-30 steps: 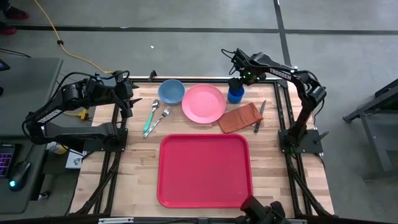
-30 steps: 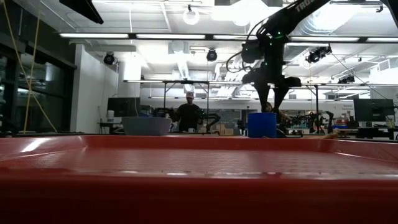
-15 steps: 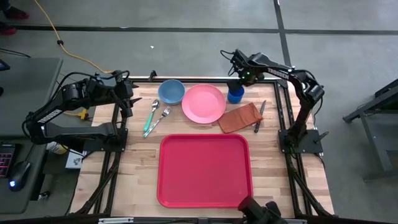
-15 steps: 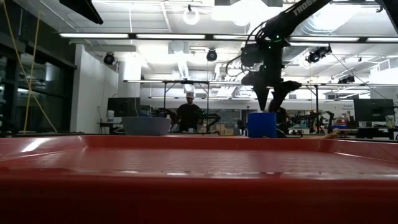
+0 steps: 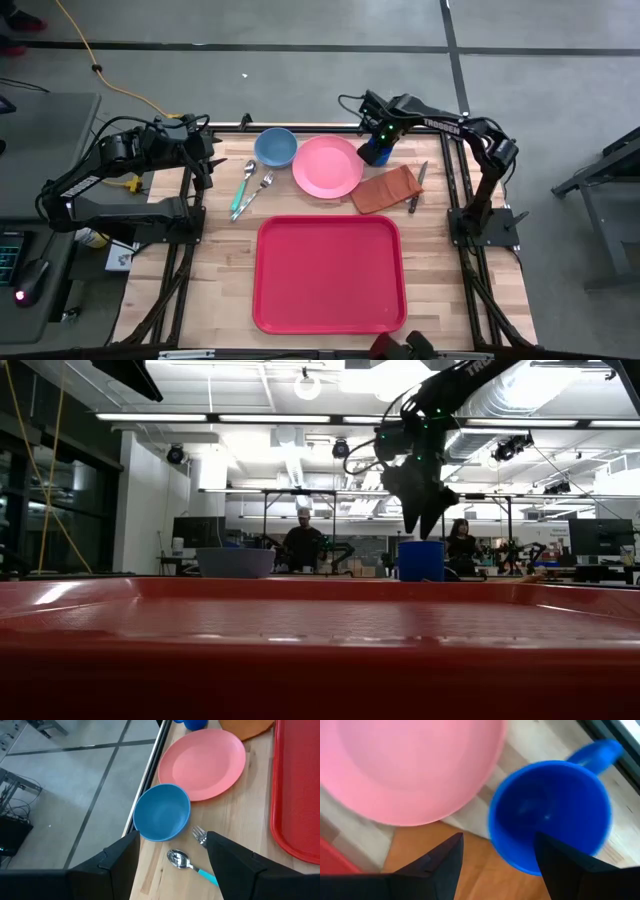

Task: Set up tray
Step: Put the blue mug on the top right of the red tray

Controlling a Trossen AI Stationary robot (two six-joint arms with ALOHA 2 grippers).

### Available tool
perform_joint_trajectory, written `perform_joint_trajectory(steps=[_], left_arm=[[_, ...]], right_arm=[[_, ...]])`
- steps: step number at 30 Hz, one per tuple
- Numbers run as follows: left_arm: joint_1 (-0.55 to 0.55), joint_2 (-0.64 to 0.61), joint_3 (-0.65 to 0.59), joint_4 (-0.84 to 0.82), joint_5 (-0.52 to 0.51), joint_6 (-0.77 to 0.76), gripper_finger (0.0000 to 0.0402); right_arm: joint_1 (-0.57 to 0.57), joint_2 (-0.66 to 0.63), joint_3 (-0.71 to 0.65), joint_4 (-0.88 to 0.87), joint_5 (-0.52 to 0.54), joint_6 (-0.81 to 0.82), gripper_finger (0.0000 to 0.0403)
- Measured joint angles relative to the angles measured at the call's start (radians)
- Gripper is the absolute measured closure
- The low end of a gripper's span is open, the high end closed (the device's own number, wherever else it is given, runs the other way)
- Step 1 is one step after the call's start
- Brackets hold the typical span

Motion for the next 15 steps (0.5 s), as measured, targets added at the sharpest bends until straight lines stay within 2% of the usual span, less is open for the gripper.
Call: perform_joint_trajectory(steps=[3,8,15], left_arm=[[0.000,0.000,0.000,0.000,0.000,0.000,0.0140],[0.000,0.000,0.000,0.000,0.000,0.000,0.0140],[0.000,0.000,0.000,0.000,0.000,0.000,0.0140]], right_arm=[[0.030,0.000,0.000,0.014,0.016,-0.024,0.0183],[0.050,0.000,0.000,0.024,0.131,-0.026,0.0183],[0.050,0.048,0.000,0.019,0.115,-0.016,0.0183]])
